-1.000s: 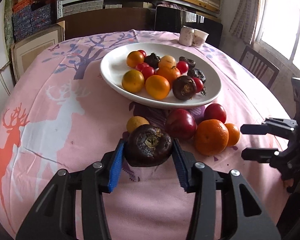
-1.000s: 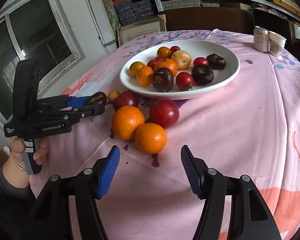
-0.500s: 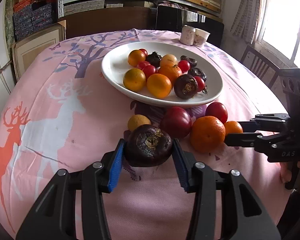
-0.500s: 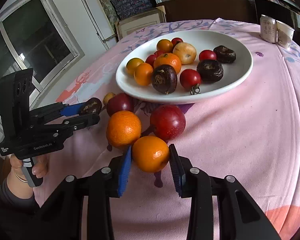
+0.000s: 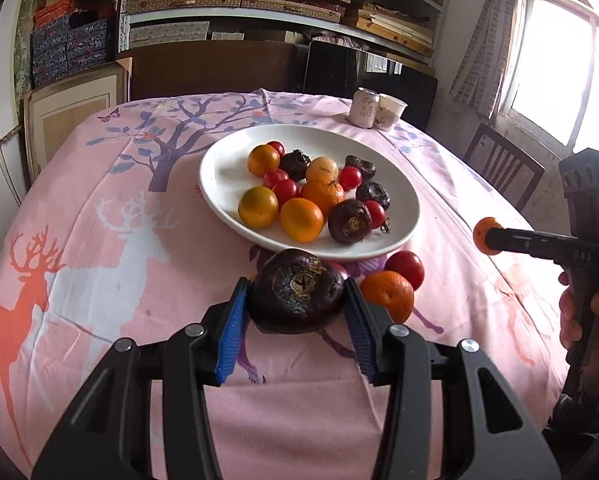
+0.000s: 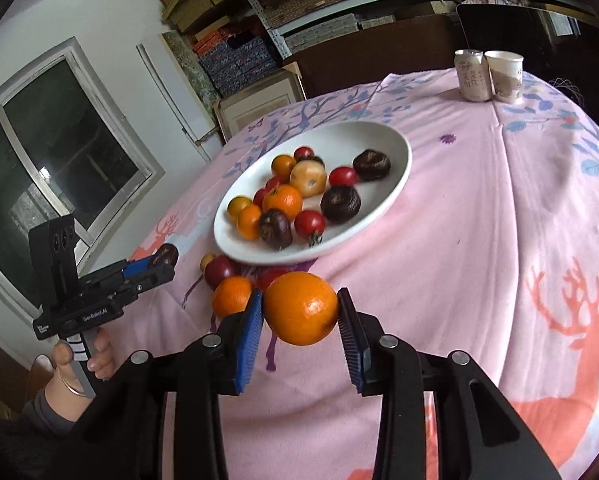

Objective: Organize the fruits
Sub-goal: 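Lower both fruits onto the white plate and open both tools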

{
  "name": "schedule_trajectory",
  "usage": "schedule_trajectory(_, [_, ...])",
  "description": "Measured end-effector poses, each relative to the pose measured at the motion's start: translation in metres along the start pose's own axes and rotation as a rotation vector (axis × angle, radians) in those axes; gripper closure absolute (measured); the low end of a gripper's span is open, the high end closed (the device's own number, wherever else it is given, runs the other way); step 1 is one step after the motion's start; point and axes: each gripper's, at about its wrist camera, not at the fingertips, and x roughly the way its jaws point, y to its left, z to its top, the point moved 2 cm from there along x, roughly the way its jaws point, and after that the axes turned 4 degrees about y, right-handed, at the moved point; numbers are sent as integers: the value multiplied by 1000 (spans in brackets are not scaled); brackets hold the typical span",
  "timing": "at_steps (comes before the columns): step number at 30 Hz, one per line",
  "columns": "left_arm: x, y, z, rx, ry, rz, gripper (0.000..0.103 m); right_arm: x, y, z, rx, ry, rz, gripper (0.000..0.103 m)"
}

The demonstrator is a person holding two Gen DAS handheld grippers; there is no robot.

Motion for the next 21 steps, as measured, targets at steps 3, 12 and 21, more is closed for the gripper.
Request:
schedule_trajectory(3, [7,-6,32,6,-12,3,57,5,-1,36,3,-30,-12,66])
schedule_trajectory(12, [64,4,98,-58,38,61,47,64,-14,107,89,-41,-57,30])
schedule_trajectory(21, [32,-14,52,30,16,40,36,39,-2,53,6,-59,-120,30])
